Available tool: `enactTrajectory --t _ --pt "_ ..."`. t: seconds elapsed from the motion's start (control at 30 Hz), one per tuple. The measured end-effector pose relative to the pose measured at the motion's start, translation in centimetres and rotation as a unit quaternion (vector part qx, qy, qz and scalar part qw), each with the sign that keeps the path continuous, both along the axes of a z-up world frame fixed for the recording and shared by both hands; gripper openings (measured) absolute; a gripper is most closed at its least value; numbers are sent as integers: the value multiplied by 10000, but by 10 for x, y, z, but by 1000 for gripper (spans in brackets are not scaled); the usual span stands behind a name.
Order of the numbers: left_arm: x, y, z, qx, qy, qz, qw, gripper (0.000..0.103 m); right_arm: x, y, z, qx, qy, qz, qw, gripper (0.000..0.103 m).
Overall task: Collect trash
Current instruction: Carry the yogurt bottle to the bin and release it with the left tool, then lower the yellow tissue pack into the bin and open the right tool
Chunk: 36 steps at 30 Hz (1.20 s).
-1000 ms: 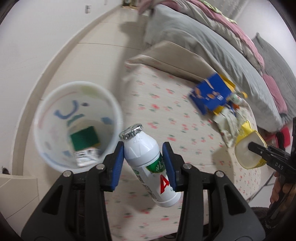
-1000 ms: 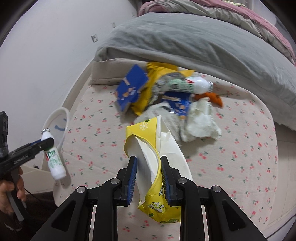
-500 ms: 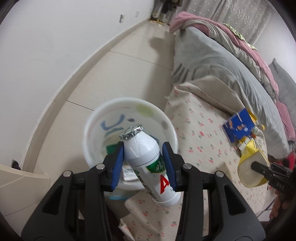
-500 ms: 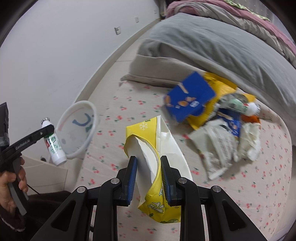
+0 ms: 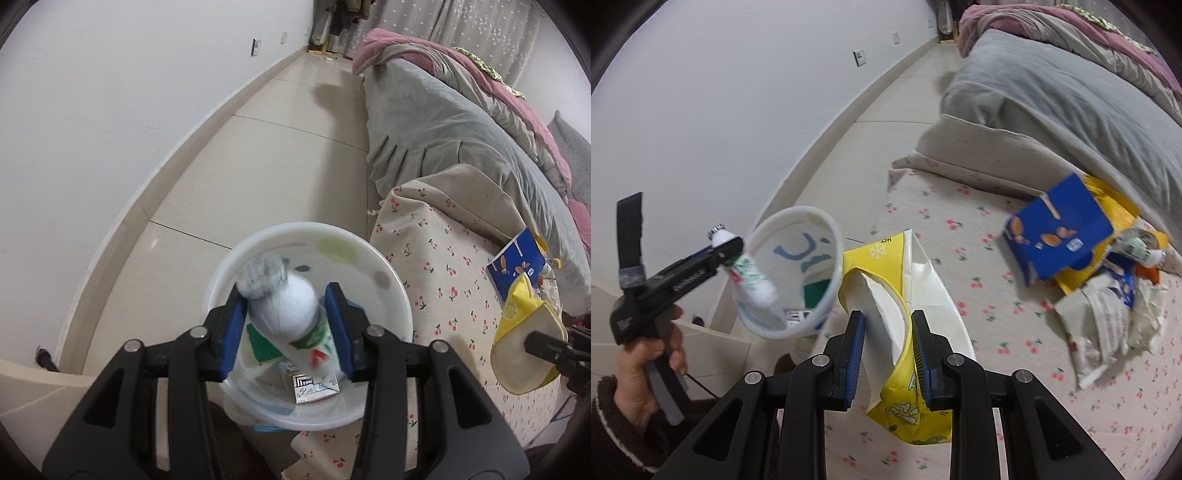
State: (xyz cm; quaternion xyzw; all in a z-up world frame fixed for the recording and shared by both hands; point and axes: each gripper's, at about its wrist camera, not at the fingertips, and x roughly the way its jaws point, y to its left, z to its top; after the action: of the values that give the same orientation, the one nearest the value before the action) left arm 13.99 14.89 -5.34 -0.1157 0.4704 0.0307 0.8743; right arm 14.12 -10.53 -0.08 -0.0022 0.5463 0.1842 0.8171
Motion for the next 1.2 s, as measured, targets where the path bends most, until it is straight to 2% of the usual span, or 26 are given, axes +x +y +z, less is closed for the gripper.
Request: enactTrajectory --t 0.03,0.1,0.17,0.3,0.43,0.67,0.87,1.2 --pt "0 1 1 32 -12 63 10000 65 1 4 -1 26 -6 19 10000 26" --pt "-3 3 6 73 -107 113 9999 76 2 11 -2 56 -8 60 10000 26" --pt "-4 4 9 139 -118 80 9998 76 3 16 -2 81 -13 99 9999 27" --pt "-9 9 12 256 56 194 9995 84 8 30 -5 100 -33 191 9998 27" --pt "-14 18 8 326 373 400 9980 85 11 43 -9 112 -21 276 9996 27" --pt "-28 32 7 330 541 518 9966 87 16 64 -18 102 -2 437 9990 27" --pt "-37 39 10 356 552 566 9962 92 24 81 -27 124 -13 517 9986 28" --pt "-44 43 16 469 516 564 9960 93 31 103 -36 204 -117 619 9978 29"
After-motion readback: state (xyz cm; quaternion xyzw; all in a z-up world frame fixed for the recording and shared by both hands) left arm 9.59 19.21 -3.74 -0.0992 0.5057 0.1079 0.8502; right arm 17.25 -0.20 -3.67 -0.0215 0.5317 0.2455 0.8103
